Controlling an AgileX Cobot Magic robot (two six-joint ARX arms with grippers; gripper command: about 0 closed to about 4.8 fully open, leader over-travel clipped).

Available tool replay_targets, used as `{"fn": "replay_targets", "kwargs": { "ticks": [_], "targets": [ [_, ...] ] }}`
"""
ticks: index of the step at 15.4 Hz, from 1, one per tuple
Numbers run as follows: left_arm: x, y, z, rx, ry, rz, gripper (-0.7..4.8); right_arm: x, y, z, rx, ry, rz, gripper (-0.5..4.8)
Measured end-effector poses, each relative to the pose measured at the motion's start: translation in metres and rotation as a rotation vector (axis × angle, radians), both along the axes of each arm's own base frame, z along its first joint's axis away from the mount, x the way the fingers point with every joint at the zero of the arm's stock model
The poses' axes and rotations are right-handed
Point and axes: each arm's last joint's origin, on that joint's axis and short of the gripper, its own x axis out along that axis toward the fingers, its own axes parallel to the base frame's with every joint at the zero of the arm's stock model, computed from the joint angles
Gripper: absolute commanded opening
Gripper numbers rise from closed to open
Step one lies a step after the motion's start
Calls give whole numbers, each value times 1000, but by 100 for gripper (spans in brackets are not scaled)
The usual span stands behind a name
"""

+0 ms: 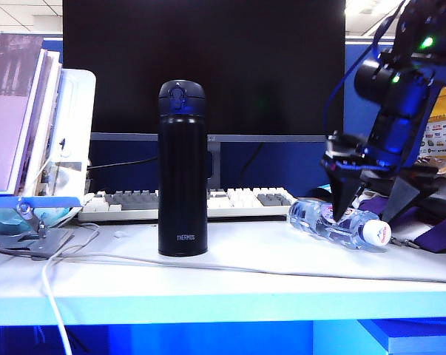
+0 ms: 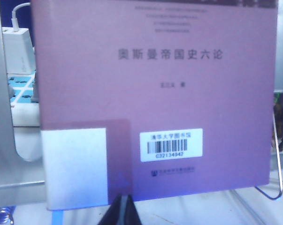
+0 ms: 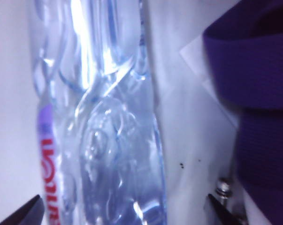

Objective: Pick up the mineral water bottle and place it vertically to the right of the black thermos cup.

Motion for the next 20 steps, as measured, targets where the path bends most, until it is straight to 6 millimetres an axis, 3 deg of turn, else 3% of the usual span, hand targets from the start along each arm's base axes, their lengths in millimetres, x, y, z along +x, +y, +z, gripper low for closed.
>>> {"fn": "replay_targets", "kwargs": {
  "ticks": [4,5,6,9,12,20],
  "targets": [
    [0,0,0,0,0,0,-2,2,7,-15,-54,63,30,479],
    [0,0,0,0,0,0,-2,1,9,-18,-67,81,39,451],
    [0,0,0,0,0,0,-2,0,12,-20,-84,95,46,374],
    [0,0,0,0,1,0,-2,-3,16,-21,-120,108,55,215],
    [0,0,0,0,0,0,-2,0,18,-14,-161,104,46,107],
    [0,0,0,0,1,0,-2,19,22,39,-148,18,37,101]
  ]
}}
